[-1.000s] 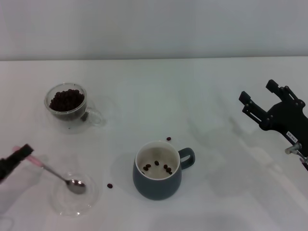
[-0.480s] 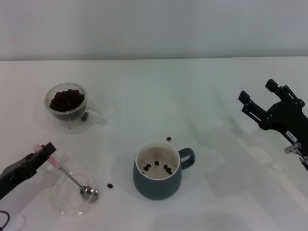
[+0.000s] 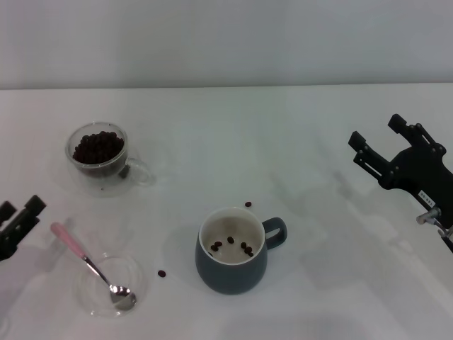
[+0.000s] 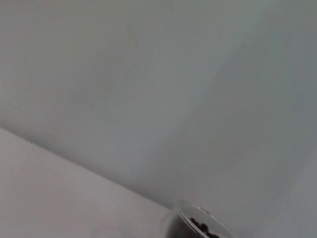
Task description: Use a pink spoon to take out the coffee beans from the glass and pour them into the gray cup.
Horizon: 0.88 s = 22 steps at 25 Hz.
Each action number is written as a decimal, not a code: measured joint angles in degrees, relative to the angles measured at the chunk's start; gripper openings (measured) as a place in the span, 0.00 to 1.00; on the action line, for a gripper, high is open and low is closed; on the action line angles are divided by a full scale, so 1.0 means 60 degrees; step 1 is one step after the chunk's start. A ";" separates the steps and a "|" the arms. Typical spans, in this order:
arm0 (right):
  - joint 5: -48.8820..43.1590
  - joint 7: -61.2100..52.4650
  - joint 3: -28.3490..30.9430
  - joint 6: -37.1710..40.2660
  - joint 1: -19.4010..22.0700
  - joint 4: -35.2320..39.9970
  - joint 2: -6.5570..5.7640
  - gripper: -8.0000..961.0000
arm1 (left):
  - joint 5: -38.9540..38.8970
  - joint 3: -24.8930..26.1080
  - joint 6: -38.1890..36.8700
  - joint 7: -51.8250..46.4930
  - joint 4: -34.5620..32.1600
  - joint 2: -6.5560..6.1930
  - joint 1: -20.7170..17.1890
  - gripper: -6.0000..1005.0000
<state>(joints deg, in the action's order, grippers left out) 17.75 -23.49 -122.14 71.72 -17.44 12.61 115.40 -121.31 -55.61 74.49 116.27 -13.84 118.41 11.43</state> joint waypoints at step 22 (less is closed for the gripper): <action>0.0844 0.0522 0.0011 -0.0813 -0.0092 0.0195 0.0000 0.91 | -0.5282 -0.0005 0.0823 0.7771 0.1764 0.0138 -0.0564 0.89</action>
<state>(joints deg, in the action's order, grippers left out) 22.82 -20.36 -122.07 66.85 -18.00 13.79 115.40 -153.01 -55.64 79.43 162.89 -3.26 119.24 8.04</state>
